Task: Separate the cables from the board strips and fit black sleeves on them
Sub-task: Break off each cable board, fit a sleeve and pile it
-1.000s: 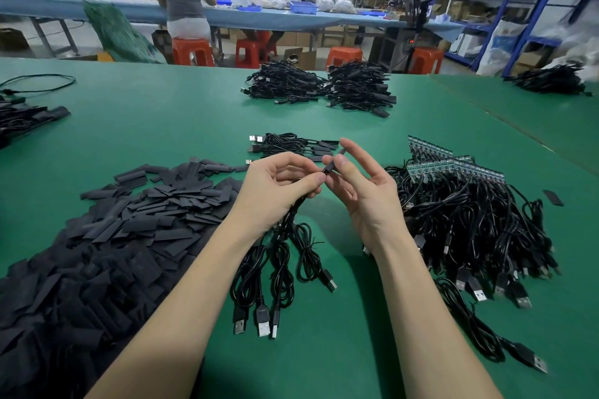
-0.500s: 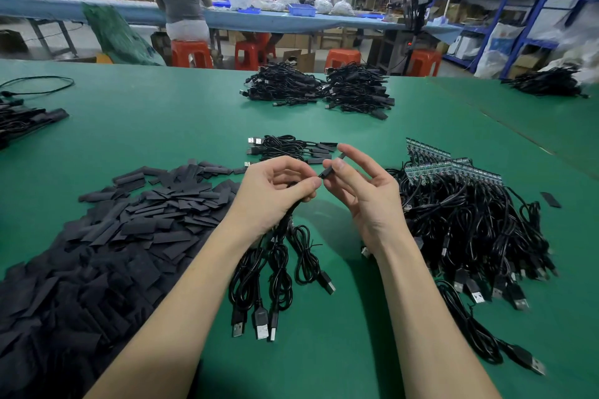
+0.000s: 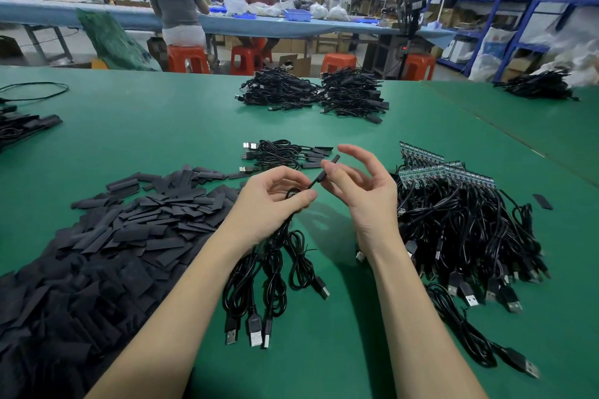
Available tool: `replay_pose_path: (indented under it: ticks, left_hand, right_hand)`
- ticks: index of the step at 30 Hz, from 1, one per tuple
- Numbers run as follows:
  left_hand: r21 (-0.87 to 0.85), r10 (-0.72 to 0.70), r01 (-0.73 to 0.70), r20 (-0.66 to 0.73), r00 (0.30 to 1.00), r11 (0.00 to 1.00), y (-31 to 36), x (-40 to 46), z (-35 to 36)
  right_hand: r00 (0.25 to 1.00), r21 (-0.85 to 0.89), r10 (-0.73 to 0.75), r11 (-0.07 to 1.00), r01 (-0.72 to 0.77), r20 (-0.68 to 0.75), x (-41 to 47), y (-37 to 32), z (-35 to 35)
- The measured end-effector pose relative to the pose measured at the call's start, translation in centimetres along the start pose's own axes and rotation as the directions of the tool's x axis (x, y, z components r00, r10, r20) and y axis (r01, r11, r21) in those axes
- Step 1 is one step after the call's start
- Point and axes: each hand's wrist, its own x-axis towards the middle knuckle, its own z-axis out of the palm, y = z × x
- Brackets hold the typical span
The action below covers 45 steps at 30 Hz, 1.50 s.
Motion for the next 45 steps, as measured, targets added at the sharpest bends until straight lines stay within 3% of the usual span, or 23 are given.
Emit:
replay_pose_path:
  ticks: [6,11,14,17,21,23,25,29,33,36,40,45]
  left_hand:
    - [0.061,-0.120,0.120,0.000,0.993,0.991,-0.3,-0.3,-0.5]
    - [0.230,-0.214,0.197,0.051,0.976,0.953,0.2,-0.1,-1.7]
    - [0.296,-0.183,0.152,0.078,0.980,0.943,0.6,0.1,-2.2]
    - [0.416,-0.079,0.079,-0.017,0.997,0.906,1.1,1.2,-2.2]
    - [0.660,0.128,-0.037,-0.091,0.988,0.751,1.3,5.7,-2.2]
    - [0.762,0.162,-0.044,-0.081,0.984,0.646,0.9,8.2,-2.1]
    - [0.839,0.119,-0.028,-0.045,0.992,0.543,0.0,10.0,-2.2]
    - [0.926,-0.062,-0.048,0.077,0.995,0.373,-2.1,11.9,-2.6]
    - [0.961,0.001,-0.139,0.143,0.990,0.241,-2.9,13.4,-2.7]
    - [0.984,0.037,-0.119,0.115,0.993,0.133,-3.5,14.2,-2.3]
    - [0.987,0.018,-0.056,0.053,0.998,0.153,-3.8,14.8,-2.0]
    - [0.960,0.033,-0.032,0.024,0.999,0.277,-2.5,13.2,-2.7]
  right_hand:
    - [0.997,-0.042,-0.062,0.997,0.060,-0.051,0.0,0.3,0.2]
    - [0.987,0.012,-0.036,0.999,0.038,-0.156,0.4,0.3,-0.2]
    - [0.978,0.037,-0.006,0.999,0.014,-0.209,0.5,0.3,-0.4]
    - [0.968,0.065,0.067,0.996,-0.053,-0.243,0.8,0.4,-0.5]
    - [0.956,-0.051,0.119,0.989,-0.137,-0.268,0.9,0.7,-0.8]
    - [0.958,-0.164,0.125,0.972,-0.170,-0.257,0.9,1.0,-0.8]
    - [0.967,-0.274,0.126,0.943,-0.186,-0.223,0.9,1.3,-0.6]
    - [0.976,-0.330,0.132,0.926,-0.185,-0.176,0.9,1.7,-0.5]
    - [0.974,-0.329,0.151,0.923,-0.199,-0.167,0.9,1.7,-0.4]
    - [0.976,-0.360,0.163,0.910,-0.205,-0.144,0.8,1.7,-0.1]
    - [0.982,-0.437,0.171,0.879,-0.189,-0.082,0.7,1.9,-0.1]
    - [0.982,-0.577,0.186,0.799,-0.169,-0.030,0.6,2.1,-0.1]
